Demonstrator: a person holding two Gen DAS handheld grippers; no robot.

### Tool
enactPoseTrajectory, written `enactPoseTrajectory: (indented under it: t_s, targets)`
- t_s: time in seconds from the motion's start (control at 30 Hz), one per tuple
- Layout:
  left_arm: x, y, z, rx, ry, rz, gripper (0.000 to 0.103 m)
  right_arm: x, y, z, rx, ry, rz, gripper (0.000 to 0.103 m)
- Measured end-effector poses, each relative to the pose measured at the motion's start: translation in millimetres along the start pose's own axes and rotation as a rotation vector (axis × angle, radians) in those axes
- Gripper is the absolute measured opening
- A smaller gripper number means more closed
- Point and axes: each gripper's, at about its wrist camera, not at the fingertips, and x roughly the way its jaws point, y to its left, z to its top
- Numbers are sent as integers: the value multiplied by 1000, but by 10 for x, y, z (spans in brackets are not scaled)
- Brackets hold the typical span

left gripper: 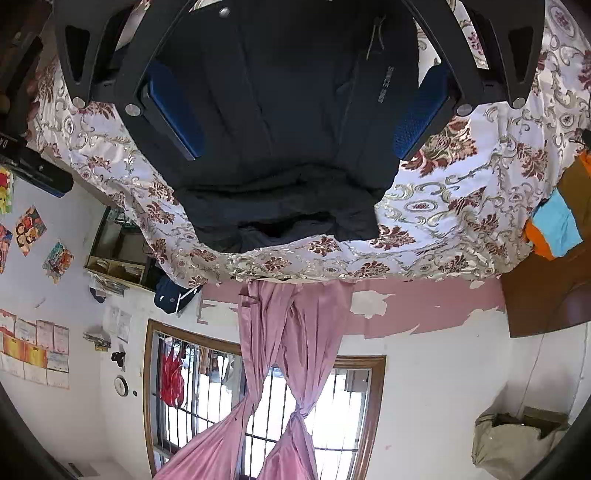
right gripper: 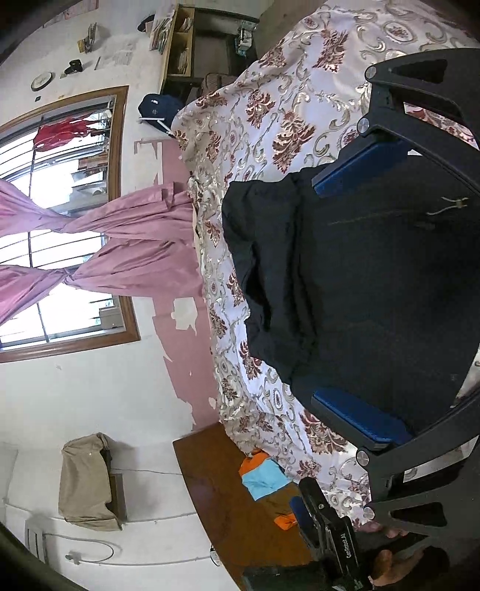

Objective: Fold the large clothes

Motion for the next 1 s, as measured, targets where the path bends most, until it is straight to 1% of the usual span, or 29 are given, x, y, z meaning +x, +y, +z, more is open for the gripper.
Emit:
enactPoseTrajectory:
  t_s: [0.1,0.23,0.37,0.43,0.5,0.63,0.7,0.77,0.87,1.0]
  targets:
    - [-44,68,-154,20,5,13,103,-55,-27,-108,2,14,-10,102]
    - [-118,136,-445,110,17,31,103,-60,-26,-298,-40,58,-32,102]
    - [-129,218,-772,218,76,41,103,-56,7,-586,-135,110,-100,102]
    - [-138,252,-887,243,100,44,103,-70,19,-706,-169,136,-134,102]
    - [-152,275,-976,258,117,39,103,-72,18,-787,-167,164,-162,102]
    - [-139,353,-1184,276,170,53,103,-86,-81,-970,-88,209,-156,102]
    - [-122,395,-1270,276,201,61,103,-52,-145,-1091,-58,253,-162,102]
    - [-95,433,-1372,286,231,70,103,4,-183,-1207,-54,316,-176,102]
    - [-46,450,-1506,314,267,88,103,115,-210,-1339,-82,406,-205,102]
    - [64,440,-1676,354,308,104,103,239,-200,-1435,-132,474,-215,102]
